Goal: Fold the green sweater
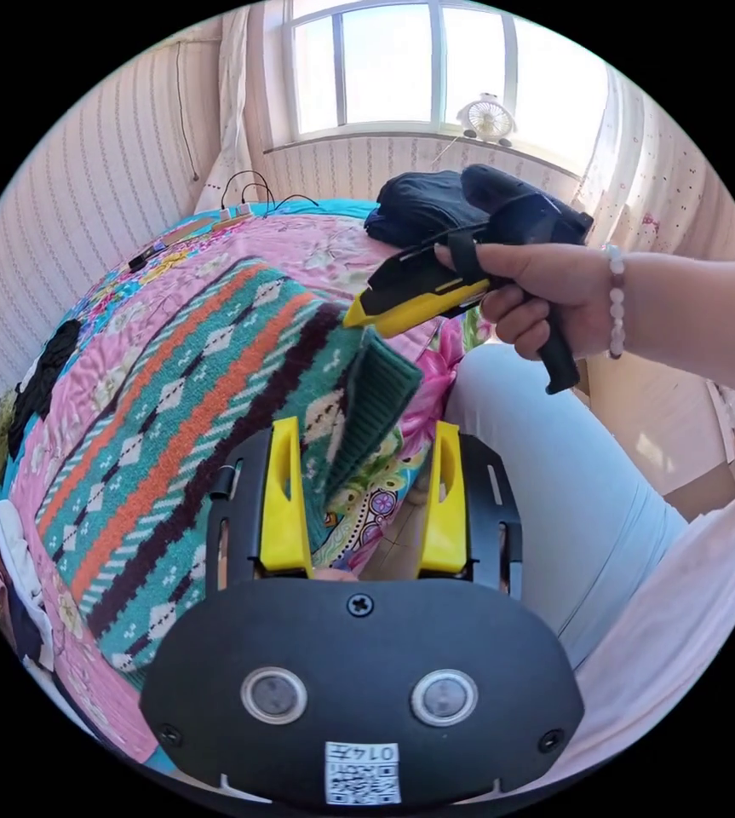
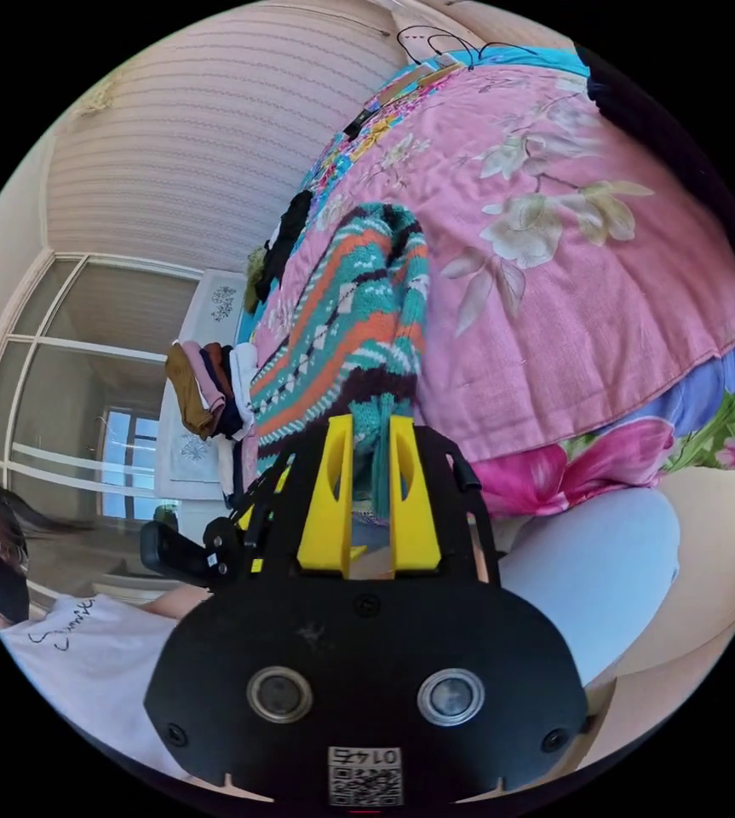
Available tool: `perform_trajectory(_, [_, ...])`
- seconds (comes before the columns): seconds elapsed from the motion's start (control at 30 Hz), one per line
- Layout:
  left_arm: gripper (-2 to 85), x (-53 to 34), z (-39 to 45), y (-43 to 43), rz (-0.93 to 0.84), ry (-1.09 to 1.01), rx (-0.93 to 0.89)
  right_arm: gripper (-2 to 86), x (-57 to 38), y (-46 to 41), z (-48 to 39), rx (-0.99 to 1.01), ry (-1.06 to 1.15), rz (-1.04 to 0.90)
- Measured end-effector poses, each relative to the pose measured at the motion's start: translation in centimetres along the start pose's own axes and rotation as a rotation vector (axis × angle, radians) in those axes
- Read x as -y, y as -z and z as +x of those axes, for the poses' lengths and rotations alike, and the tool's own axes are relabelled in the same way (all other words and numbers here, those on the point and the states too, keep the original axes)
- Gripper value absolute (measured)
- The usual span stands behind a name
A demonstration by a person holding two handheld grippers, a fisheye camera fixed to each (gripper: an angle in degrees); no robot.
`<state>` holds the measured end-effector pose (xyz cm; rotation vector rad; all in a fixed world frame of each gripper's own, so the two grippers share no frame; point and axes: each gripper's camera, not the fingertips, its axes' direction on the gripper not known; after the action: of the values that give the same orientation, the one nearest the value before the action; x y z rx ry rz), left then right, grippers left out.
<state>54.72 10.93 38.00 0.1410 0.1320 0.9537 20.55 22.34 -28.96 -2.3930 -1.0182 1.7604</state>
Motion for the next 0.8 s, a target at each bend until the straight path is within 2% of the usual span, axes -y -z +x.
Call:
perform_trajectory(0.07, [22.4,0.7,0.3,1.1,0.038,-0.004,0.008,6.5,0.3,1.6,-1.7,0.127,0.069,-0.013])
perform_trajectory(0.13, [20.8,1.3,-0.2,2.6,0.078,0.052,0.065,6.3,0.6,2.3,-3.4,0.156,0.122,-0.032])
perform_trajectory(0.23, [14.9,1.0,-1.7,4.4,0.096,0.147,0.145,6.1,0.9,2.9,-6.1,0.156,0.222,-0.055])
perform_trajectory(0.3, [7.4,0.0,-3.6,5.7,0.084,0.219,0.167,6.2,0.8,2.8,-7.2,0.158,0.277,-0.081])
perform_trajectory(0.43, [6.2,-1.9,-6.7,6.5,0.116,0.330,0.090,7.2,1.5,3.0,-7.6,0.101,0.360,-0.105])
perform_trajectory(0.5, [6.1,-2.2,-7.6,6.5,0.104,0.336,0.082,7.6,2.5,3.9,-6.1,0.091,0.309,-0.038])
perform_trajectory(0.53, [6.1,-2.6,-7.8,6.7,0.111,0.333,0.083,8.2,3.1,4.8,-4.6,0.087,0.242,0.071])
perform_trajectory(0.57, [6.1,-2.8,-7.8,6.7,0.114,0.332,0.086,10.7,3.8,5.6,-2.7,0.074,0.141,0.171])
perform_trajectory(0.63, [6.1,-3.5,-8.2,6.8,0.110,0.336,0.076,14.5,5.1,5.7,-0.2,0.029,0.007,0.235])
perform_trajectory(0.8, [6.1,-5.5,-9.2,7.6,0.118,0.335,0.066,15.9,8.0,2.5,2.3,0.210,-0.111,0.180])
